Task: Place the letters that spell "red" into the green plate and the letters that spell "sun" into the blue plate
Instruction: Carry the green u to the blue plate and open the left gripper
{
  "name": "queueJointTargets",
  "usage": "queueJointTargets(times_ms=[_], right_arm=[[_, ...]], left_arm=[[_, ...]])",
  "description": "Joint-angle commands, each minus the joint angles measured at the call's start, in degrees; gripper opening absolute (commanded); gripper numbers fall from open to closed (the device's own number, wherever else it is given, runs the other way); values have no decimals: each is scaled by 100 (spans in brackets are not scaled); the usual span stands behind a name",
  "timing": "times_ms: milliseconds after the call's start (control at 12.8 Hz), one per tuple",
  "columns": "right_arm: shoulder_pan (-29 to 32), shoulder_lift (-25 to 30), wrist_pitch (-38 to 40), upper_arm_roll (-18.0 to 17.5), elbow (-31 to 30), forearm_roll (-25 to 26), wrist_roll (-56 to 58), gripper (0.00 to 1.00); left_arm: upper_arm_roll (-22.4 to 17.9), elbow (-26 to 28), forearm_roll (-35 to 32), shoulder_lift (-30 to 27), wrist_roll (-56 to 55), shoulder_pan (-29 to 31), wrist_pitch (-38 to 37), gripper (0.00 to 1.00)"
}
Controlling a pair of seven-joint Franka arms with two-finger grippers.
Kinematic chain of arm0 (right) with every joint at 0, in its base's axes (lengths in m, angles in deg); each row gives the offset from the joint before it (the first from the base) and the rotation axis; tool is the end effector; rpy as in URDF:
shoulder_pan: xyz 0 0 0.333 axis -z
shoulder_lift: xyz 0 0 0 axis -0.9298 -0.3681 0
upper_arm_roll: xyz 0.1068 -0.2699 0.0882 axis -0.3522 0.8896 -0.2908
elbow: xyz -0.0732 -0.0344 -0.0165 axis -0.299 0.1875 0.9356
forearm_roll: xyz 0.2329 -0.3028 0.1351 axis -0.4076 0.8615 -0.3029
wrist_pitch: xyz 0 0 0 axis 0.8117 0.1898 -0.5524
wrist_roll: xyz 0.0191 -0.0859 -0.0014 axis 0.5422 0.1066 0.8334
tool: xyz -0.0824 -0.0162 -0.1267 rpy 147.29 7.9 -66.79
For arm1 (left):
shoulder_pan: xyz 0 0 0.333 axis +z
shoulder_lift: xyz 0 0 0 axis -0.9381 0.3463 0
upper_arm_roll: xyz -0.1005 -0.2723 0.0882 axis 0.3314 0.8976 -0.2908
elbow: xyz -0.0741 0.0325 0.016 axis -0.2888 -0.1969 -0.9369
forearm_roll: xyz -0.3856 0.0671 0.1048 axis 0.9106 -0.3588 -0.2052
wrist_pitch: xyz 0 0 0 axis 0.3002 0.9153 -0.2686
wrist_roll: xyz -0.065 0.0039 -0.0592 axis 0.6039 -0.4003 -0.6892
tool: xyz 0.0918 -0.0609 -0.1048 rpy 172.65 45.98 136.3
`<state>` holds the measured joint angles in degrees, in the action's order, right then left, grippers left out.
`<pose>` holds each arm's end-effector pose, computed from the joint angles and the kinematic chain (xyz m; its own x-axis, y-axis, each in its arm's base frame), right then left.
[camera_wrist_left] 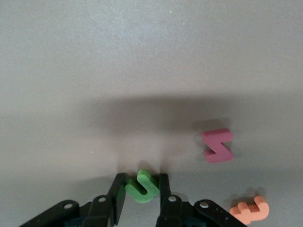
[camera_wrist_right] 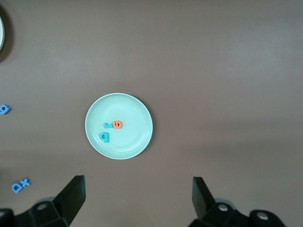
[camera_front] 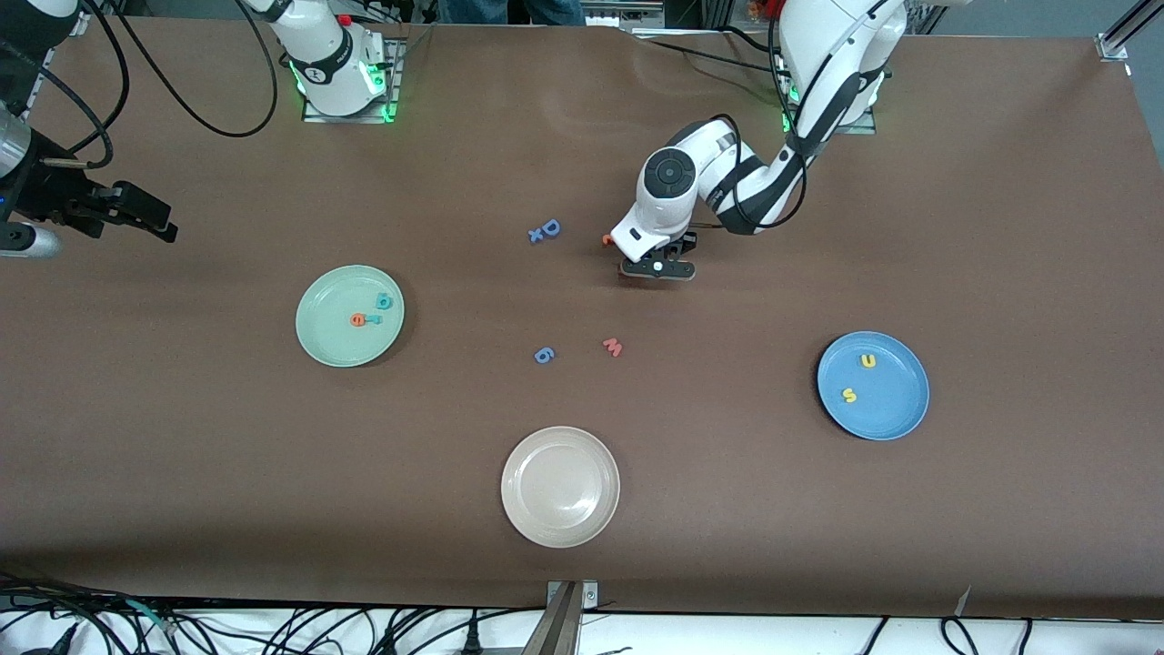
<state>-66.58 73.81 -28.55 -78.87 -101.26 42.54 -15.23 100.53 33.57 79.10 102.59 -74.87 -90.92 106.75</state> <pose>0.5684 -0.0061 0.5184 0.9980 -0.0615 -0.0147 -0.0617 -0.9979 -0.0178 0.3943 -0.3897 0.1058 0.9853 -0.0609 -0.1599 -0.0663 -0.9974 -0.0286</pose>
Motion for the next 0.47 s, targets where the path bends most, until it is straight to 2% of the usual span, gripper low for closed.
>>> queueJointTargets(times_ms=[0,156,391], right_arm=[[-33,-36,49,6,103,-77,-90,100],[-33,-36,58,6,103,-86,-90,100],[-33,-36,49,6,103,-86,-90,100]], left_arm=[[27,-11,-148,-136,-26,306,-65,24],[27,-396,-122,-119,253,552,-537,24],[36,-1187,-87,-101,1095,1201,-1643,24]])
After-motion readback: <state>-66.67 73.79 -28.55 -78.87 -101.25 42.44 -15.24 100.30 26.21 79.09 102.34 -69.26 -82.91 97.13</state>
